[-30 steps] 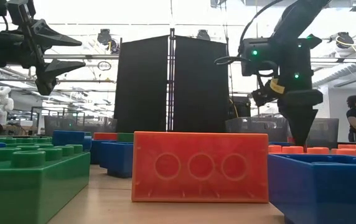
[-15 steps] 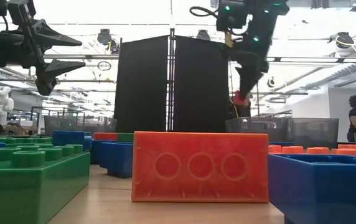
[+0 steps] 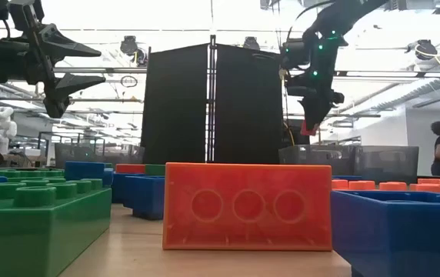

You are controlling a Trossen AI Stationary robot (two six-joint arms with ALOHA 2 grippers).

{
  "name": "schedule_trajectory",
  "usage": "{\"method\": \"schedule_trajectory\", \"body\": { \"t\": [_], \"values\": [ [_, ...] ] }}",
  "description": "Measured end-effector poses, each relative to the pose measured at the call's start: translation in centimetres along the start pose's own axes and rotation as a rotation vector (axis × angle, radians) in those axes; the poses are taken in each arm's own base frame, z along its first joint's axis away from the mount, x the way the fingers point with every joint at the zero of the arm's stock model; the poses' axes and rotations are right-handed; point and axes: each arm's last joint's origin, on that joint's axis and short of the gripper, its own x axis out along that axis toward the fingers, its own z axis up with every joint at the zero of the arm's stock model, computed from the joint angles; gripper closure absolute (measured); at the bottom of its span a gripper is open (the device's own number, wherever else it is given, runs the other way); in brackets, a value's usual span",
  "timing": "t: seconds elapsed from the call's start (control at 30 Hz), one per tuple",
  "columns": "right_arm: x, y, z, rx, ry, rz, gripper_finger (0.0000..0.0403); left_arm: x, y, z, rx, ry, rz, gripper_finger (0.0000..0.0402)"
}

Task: Sort blocks
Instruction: Put the orange game piece into the middle black bin

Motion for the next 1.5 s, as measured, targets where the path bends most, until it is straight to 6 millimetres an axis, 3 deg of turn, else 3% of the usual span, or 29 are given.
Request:
{"method": "schedule_trajectory", "body": {
  "t": [0.2, 0.33, 0.47, 0.6, 0.83, 1.0, 1.13, 1.3, 1.5],
  "values": [
    [0.6, 0.1, 0.1, 0.000, 0.016, -0.008, 0.0163, 0.0, 0.0, 0.0, 0.000, 0.000, 0.000, 0.0186],
    [0.3, 0.2, 0.0, 0.022, 0.014, 0.013, 0.0113, 0.0, 0.0, 0.0, 0.000, 0.000, 0.000, 0.0186],
    [-1.6, 1.8, -0.6, -0.026, -0.009, 0.234, 0.0115, 0.0, 0.0, 0.0, 0.000, 0.000, -0.001, 0.0186],
    [-4.3, 6.2, -2.4, -0.192, -0.001, 0.486, 0.0131, 0.0, 0.0, 0.0, 0.000, 0.000, 0.000, 0.0186],
    [-6.9, 14.5, -9.7, -0.571, 0.186, 0.492, 0.0145, 0.0, 0.0, 0.0, 0.003, 0.001, -0.001, 0.0186],
    [-6.6, 17.7, -14.6, -0.668, 0.279, 0.458, 0.0145, 0.0, 0.0, 0.0, 0.006, 0.001, -0.001, 0.0186],
    [-5.1, 19.4, -17.7, -0.666, 0.294, 0.466, 0.0145, 0.0, 0.0, 0.0, 0.006, 0.001, -0.001, 0.0186],
    [-2.9, 20.6, -20.3, -0.644, 0.266, 0.508, 0.0144, 0.0, 0.0, 0.0, 0.006, 0.001, -0.001, 0.0186],
    [-1.4, 20.5, -21.8, -0.596, 0.290, 0.492, 0.0144, 0.0, 0.0, 0.0, 0.006, 0.001, 0.000, 0.0186]
  ]
}}
